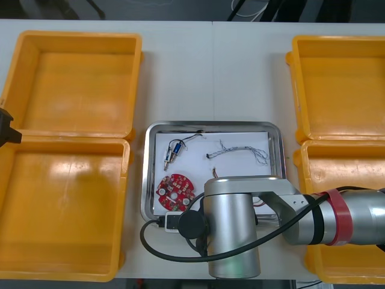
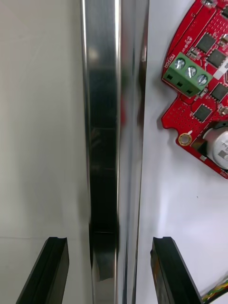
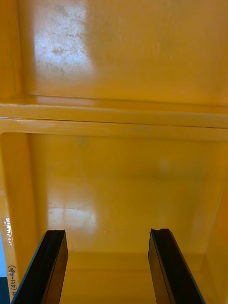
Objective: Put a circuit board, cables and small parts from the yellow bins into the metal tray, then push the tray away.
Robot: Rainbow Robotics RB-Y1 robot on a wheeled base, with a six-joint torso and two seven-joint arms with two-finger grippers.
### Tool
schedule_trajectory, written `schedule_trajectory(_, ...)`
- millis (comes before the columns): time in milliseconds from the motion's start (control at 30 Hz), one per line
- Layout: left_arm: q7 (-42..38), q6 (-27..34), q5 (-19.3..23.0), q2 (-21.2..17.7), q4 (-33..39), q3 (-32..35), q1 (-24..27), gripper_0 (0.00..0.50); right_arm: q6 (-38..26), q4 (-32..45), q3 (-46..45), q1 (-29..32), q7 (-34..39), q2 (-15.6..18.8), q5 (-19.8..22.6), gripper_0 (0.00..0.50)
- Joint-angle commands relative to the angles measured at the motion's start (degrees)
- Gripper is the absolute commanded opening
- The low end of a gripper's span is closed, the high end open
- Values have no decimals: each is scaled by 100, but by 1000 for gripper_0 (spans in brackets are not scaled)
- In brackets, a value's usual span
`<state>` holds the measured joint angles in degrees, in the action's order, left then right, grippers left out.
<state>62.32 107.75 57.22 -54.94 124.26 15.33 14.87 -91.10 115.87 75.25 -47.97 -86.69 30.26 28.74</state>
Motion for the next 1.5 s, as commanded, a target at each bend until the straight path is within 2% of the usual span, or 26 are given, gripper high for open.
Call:
schedule_trajectory(33,571,-61,-36,54,168,180,-125,500,49,23,52,69,213,-144,-62,500)
schedule_trajectory(200,571,-61,-36,54,168,180,-125,500,49,23,52,69,231,-152,-88,500)
schedule_trajectory(267,571,-61,-36,54,168,180,-125,500,49,23,52,69,231,-152,-88,417)
schedule_trajectory(333,571,-61,-36,54,168,180,-125,500,31,23,52,60,231,-144,-97,229)
schedule_trajectory(367,571,-61,-36,54,168,180,-125,500,31,23,52,69,231,-135,-106,184)
schedule_trajectory(433,571,-61,-36,54,168,180,-125,500,31,50,52,69,231,-117,-132,109)
schedule_trajectory(533,571,-61,-36,54,168,180,-125,500,40,67,52,69,213,-82,-150,65)
schedule_trajectory(767,571,-61,-36,54,168,180,-125,500,40,102,52,60,178,-56,-211,8)
schedule_trajectory(1000,571,-61,-36,54,168,180,-125,500,40,94,52,-54,126,-3,-194,0)
schedule_trajectory(1500,571,-61,-36,54,168,180,-125,500,154,-267,-379,-696,-244,67,923,0)
